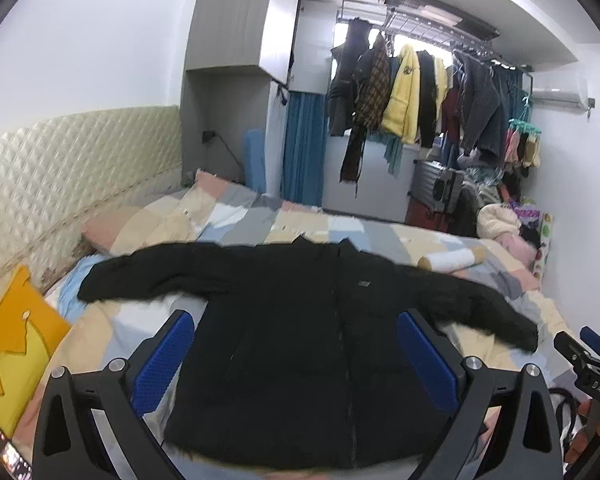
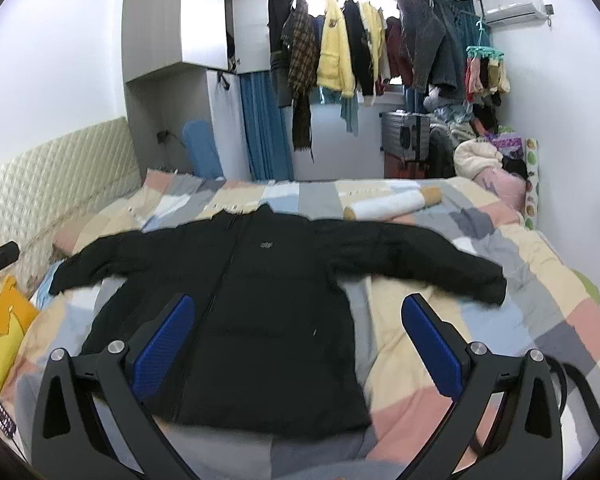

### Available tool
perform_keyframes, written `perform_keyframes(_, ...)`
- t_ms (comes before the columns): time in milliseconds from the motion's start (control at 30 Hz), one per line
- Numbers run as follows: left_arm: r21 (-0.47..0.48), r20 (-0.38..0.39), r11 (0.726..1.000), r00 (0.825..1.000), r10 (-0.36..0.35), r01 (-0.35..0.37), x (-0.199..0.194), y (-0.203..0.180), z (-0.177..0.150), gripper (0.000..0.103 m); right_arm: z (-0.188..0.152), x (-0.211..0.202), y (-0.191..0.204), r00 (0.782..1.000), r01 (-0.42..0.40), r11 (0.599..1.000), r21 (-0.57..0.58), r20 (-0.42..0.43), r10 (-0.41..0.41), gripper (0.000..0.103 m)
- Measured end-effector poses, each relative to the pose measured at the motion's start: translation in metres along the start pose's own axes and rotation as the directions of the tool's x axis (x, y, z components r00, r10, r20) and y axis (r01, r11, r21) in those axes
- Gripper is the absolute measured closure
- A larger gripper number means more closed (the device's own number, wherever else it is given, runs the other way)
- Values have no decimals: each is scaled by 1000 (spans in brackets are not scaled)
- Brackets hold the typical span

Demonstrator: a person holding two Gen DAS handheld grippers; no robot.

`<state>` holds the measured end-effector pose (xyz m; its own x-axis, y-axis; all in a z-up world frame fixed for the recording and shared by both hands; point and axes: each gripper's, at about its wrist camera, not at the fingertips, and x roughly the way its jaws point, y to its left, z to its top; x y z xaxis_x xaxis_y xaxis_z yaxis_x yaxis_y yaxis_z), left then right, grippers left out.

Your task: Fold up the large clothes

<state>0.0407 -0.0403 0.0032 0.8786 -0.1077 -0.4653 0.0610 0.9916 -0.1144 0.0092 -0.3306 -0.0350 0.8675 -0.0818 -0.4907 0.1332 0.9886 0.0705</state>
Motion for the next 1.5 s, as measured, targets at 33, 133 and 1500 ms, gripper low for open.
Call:
perform_keyframes(33,5,8,1000,1000,-5,5,1,-2,6,1,6,2,-3,1000,-2,1000,3,8,2,0)
perform_keyframes(133,27,51,999,998,-28,27,6,-14,28,1,24,10,-12,1000,-8,1000,7,29,8,0)
perform_keyframes(1500,24,-182,994,978,-99,105,310,-23,-85,1,-106,262,-363,965,248,679,691,-116,-235,1)
